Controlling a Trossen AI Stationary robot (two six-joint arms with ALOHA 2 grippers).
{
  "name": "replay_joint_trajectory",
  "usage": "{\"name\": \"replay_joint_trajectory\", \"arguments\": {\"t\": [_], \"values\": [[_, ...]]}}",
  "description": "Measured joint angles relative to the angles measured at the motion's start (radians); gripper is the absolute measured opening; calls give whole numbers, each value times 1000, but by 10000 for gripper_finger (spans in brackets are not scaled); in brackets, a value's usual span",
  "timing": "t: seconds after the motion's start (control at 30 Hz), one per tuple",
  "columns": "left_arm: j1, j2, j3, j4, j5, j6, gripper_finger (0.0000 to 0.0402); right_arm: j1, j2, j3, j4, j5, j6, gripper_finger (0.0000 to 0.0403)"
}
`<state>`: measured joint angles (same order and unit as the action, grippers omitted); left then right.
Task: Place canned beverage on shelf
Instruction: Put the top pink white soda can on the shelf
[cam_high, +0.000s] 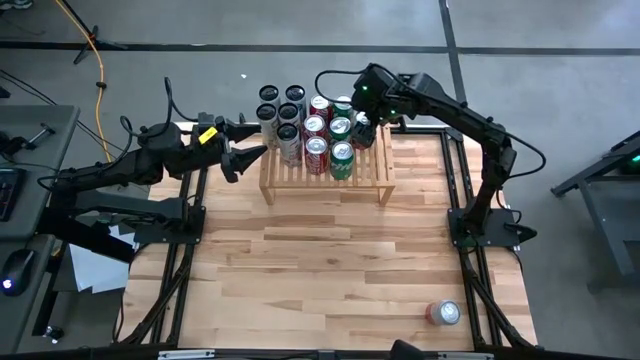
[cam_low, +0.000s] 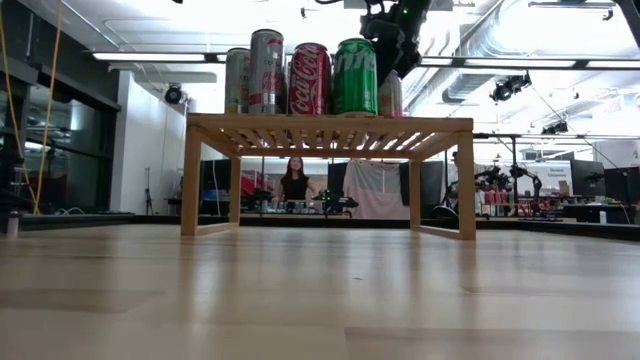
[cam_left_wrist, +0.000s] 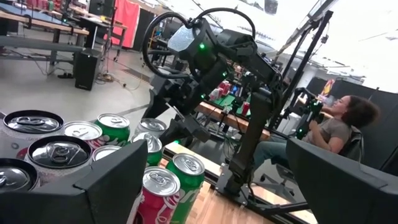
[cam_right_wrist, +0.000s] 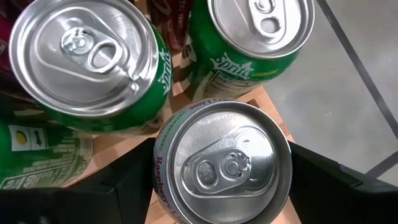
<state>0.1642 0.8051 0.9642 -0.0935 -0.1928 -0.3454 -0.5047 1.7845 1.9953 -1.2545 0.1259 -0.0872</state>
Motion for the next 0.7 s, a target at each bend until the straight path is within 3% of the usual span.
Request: {"name": "replay_joint_trajectory", "arguments": {"t": [0.7], "values": [[0, 0, 0, 0, 8, 19, 374, 2, 3, -1, 19, 1, -23, 296]]}}
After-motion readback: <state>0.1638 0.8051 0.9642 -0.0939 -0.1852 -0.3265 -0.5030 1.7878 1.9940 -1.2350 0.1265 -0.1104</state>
